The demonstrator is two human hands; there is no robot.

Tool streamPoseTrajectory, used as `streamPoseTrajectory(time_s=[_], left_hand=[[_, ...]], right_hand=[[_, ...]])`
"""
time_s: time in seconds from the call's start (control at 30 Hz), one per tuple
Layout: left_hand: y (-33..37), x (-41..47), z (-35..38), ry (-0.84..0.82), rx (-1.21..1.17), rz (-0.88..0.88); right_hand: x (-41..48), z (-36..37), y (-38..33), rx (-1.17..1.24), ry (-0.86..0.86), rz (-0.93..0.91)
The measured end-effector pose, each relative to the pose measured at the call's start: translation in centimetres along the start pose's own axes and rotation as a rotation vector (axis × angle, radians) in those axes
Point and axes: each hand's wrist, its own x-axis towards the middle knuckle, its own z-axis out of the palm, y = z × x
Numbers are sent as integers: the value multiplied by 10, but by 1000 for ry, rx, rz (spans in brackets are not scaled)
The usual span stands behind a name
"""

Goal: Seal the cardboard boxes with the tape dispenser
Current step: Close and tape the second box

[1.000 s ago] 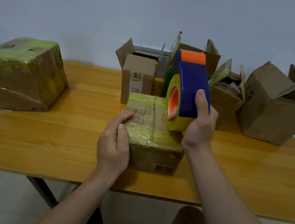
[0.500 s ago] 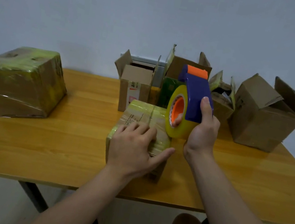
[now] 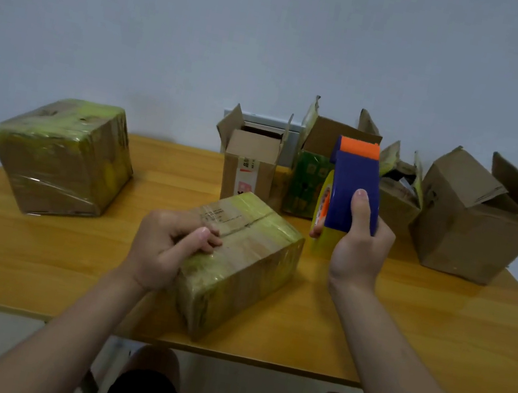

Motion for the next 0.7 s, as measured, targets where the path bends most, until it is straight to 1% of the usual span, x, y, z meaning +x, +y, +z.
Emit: streamPoseTrajectory(time_s=[0.03, 0.07, 0.1, 0.13, 0.17, 0.2, 0.27, 0.3, 0.33, 0.4, 0.47, 0.5, 0.53, 0.57, 0.63, 0.67, 0.7], left_hand=[[3, 6, -6, -44, -24, -91], [8, 13, -10, -91, 31, -176], [13, 19, -10, -131, 173, -232], [19, 24, -8, -171, 364, -259], [25, 25, -4, -239, 540, -274], [30, 25, 3, -340, 659, -285], [33, 21, 18, -542, 763, -258], [31, 18, 23, -606, 798, -231], [27, 16, 25, -634, 819, -218], [22, 16, 22, -632, 811, -219], [22, 15, 19, -610, 779, -240], [23, 14, 19, -575, 763, -261], [25, 12, 20, -502, 752, -289], [27, 10, 21, -379, 740, -312], [30, 4, 19, -43, 668, -315], [31, -1, 16, 87, 612, -296], [31, -7, 12, 154, 565, -275]], right_hand=[[2, 1, 0, -17, -25, -9], [4, 3, 0, -36, -42, -21], [6, 5, 0, -58, -52, -31], [7, 8, 1, -80, -57, -36], [7, 11, 2, -101, -55, -34], [7, 13, 5, -127, -50, -25], [5, 17, 10, -196, -45, -12], [4, 18, 12, -223, -48, -11], [2, 18, 13, -236, -50, -11], [0, 17, 15, -243, -50, -6], [-4, 17, 18, -239, -47, 12], [-7, 17, 19, -230, -46, 27], [-12, 19, 21, -212, -52, 44], [-18, 21, 23, -190, -70, 60], [-33, 28, 30, -165, -125, 79], [-41, 33, 35, -157, -153, 81], [-48, 38, 38, -147, -175, 82]])
